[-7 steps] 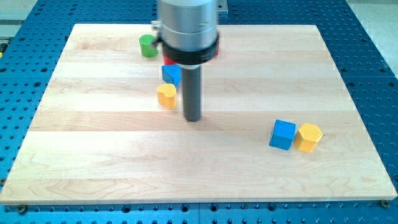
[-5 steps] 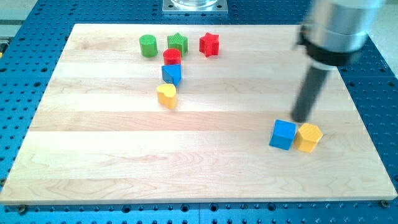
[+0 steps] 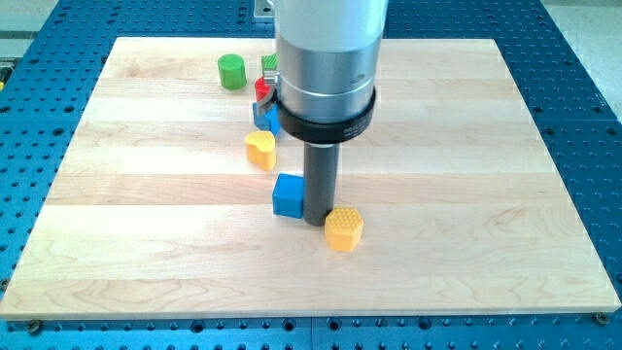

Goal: Move the cube below the heart

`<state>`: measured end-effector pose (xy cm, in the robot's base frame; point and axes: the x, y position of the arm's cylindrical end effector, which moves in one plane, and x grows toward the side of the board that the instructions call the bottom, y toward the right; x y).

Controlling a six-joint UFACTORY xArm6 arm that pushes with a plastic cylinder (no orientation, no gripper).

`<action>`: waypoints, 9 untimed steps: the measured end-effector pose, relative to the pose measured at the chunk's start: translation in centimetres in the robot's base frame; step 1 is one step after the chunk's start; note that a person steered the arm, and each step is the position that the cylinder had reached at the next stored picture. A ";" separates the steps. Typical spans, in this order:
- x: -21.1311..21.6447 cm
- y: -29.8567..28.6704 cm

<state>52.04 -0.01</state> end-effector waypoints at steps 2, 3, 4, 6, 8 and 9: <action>-0.5 -3.2; 0.1 3.0; 0.6 9.7; 3.3 8.8; 3.9 6.4; 5.9 7.4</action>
